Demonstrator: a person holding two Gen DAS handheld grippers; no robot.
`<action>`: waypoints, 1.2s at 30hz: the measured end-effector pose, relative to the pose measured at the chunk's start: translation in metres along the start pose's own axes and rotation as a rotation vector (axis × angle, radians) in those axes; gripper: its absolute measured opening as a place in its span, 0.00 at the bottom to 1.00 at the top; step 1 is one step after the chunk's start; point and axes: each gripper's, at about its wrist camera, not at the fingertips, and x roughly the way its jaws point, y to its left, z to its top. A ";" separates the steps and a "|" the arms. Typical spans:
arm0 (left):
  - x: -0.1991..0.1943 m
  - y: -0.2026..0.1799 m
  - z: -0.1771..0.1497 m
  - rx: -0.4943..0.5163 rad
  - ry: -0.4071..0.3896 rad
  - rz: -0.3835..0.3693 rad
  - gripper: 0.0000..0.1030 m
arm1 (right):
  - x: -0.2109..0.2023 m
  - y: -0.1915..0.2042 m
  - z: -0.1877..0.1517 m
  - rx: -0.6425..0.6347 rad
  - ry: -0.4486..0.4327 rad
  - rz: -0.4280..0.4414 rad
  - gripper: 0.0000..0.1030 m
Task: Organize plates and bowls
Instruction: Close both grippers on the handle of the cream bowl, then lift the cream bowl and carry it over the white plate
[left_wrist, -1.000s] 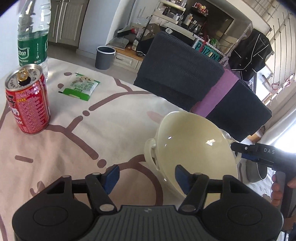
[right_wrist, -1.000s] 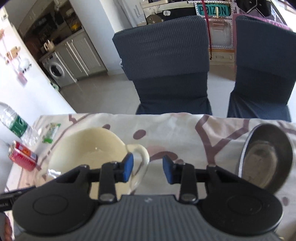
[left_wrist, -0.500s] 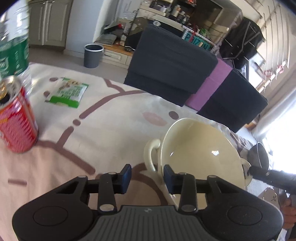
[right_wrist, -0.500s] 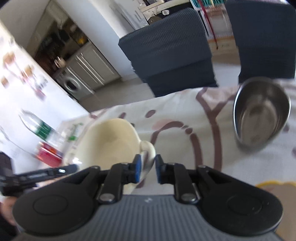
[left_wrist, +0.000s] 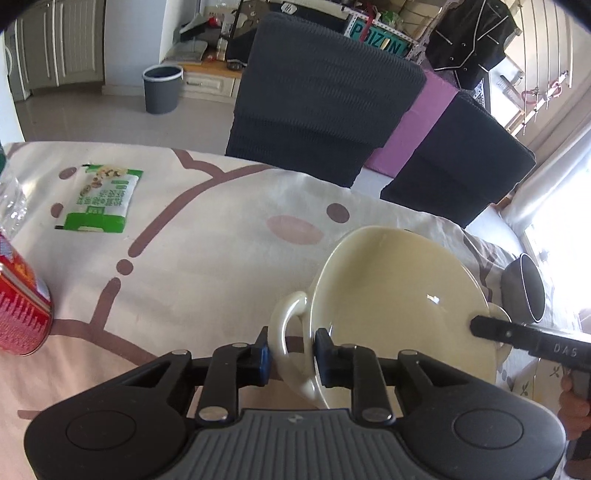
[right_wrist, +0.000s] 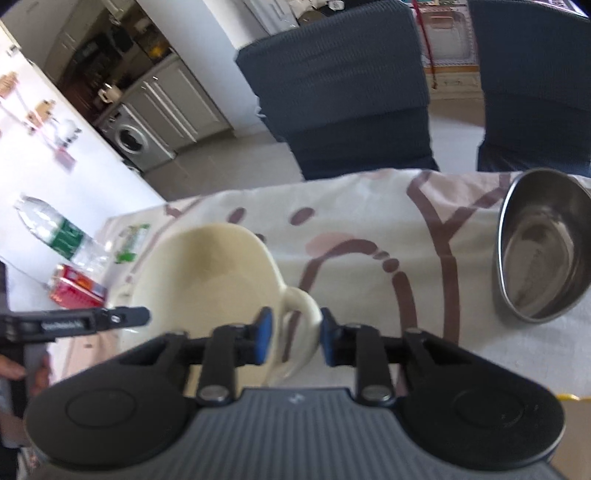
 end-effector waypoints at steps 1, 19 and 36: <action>0.002 0.000 0.002 0.002 0.007 -0.003 0.27 | 0.003 -0.002 0.000 0.016 0.005 0.009 0.27; -0.022 -0.006 -0.026 -0.100 -0.021 -0.035 0.23 | -0.022 0.004 -0.020 0.028 -0.012 -0.011 0.27; -0.145 -0.063 -0.095 -0.009 -0.092 -0.075 0.23 | -0.160 0.039 -0.095 0.064 -0.106 -0.031 0.27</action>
